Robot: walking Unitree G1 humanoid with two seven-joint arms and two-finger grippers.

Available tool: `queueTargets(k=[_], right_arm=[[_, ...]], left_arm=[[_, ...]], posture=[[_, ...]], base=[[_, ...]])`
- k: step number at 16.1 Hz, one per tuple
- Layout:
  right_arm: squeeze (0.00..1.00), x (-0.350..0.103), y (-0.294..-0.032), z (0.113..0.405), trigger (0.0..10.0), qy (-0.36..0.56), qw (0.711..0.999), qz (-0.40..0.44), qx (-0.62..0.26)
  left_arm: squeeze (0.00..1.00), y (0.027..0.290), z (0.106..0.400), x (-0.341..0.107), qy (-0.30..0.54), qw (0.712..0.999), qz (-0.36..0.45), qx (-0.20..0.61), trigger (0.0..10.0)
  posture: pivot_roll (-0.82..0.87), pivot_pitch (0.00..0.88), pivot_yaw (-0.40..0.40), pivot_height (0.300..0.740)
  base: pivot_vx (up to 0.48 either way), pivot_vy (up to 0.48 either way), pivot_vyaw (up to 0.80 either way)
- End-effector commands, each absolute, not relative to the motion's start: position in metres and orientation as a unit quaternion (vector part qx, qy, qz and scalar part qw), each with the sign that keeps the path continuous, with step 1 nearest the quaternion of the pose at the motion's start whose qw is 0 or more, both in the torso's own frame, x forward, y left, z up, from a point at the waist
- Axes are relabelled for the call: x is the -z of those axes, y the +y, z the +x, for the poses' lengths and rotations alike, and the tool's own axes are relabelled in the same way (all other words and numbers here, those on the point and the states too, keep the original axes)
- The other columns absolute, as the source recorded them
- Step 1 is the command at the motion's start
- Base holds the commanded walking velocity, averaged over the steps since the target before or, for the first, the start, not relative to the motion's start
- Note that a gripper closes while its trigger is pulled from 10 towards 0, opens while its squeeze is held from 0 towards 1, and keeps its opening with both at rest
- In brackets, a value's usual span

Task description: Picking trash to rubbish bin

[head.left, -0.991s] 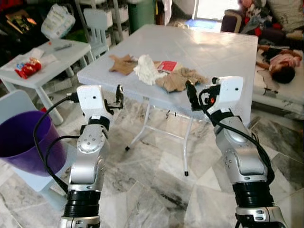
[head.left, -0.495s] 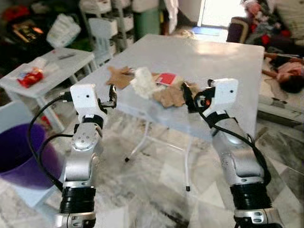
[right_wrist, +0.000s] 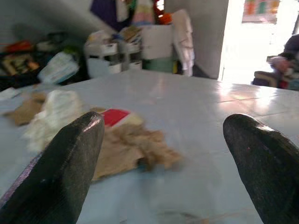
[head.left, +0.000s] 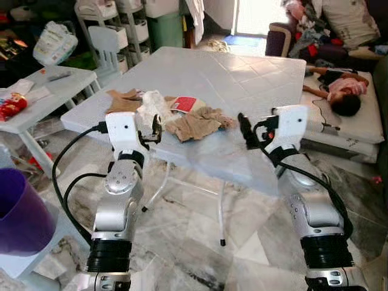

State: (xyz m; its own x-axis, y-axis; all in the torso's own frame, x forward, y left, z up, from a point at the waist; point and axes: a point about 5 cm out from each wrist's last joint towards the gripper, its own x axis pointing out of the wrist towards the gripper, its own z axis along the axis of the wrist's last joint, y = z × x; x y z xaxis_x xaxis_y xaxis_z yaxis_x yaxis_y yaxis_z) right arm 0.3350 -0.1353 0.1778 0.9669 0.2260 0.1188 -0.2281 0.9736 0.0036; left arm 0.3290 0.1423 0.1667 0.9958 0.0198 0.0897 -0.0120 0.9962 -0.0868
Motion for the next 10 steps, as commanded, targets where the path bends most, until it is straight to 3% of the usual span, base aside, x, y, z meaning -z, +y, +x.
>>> queueTargets(k=[1,4,10], right_arm=[[0.0,-0.175,-0.133,0.335,10.0,-0.047,0.991,0.002,-0.122],[0.0,-0.169,-0.132,0.329,10.0,-0.033,0.991,0.008,-0.126],[0.0,-0.165,-0.135,0.322,10.0,-0.02,0.992,0.006,-0.124]], left_arm=[[0.0,0.146,0.329,-0.162,-0.033,0.999,-0.037,-0.02,10.0],[0.0,0.149,0.323,-0.157,-0.02,0.999,-0.04,-0.026,10.0],[0.0,0.148,0.316,-0.149,-0.006,0.999,-0.042,-0.032,10.0]], posture=[[0.05,0.013,0.02,0.74],[0.06,0.065,0.003,0.74],[0.05,0.091,-0.01,0.74]], base=[[0.0,0.0,0.0],[0.0,0.0,0.0],[0.0,0.0,0.0]])
